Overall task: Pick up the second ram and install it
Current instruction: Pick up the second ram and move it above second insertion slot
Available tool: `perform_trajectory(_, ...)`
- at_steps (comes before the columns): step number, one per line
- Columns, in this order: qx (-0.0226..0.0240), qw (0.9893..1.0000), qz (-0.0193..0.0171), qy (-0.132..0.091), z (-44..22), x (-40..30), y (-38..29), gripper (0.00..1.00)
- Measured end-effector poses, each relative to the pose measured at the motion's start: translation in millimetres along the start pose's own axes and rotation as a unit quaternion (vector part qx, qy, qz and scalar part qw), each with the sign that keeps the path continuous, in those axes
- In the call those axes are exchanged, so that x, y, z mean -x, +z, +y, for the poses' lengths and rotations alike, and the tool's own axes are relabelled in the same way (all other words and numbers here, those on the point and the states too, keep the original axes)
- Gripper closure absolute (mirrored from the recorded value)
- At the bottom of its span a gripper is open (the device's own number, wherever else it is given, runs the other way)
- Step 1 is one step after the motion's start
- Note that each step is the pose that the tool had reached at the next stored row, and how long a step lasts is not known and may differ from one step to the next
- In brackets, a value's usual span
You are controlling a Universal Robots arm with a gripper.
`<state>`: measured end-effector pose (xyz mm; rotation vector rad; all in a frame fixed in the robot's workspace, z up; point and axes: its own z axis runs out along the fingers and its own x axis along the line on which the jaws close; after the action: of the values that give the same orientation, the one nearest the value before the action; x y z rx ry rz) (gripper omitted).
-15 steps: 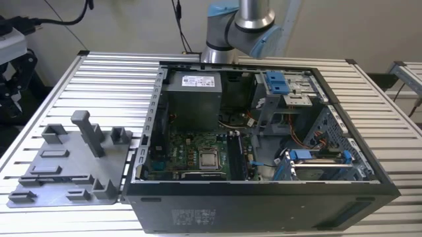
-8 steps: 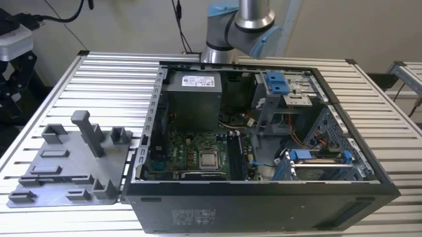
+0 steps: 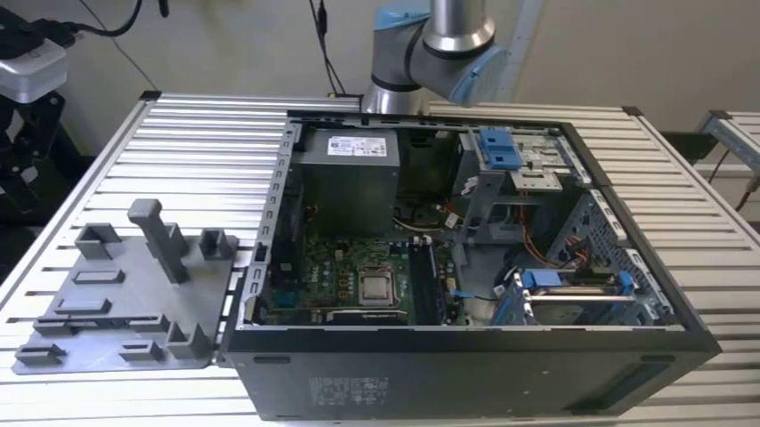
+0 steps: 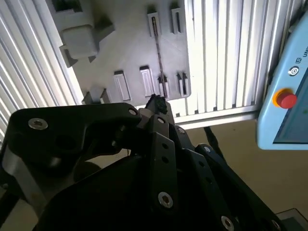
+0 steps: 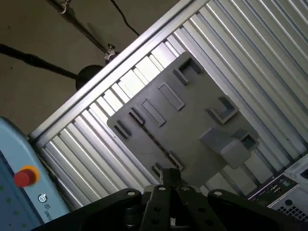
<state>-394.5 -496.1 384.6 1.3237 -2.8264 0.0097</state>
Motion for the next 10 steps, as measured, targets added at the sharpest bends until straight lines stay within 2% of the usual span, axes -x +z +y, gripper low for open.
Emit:
perform_trajectory(5,-0.0022,0.9993,0.0019,-0.036,0.2,0.1,0.0,0.89)
perform_trajectory(10,-0.0045,0.9973,0.0038,-0.073,0.5,0.2,0.0,0.89)
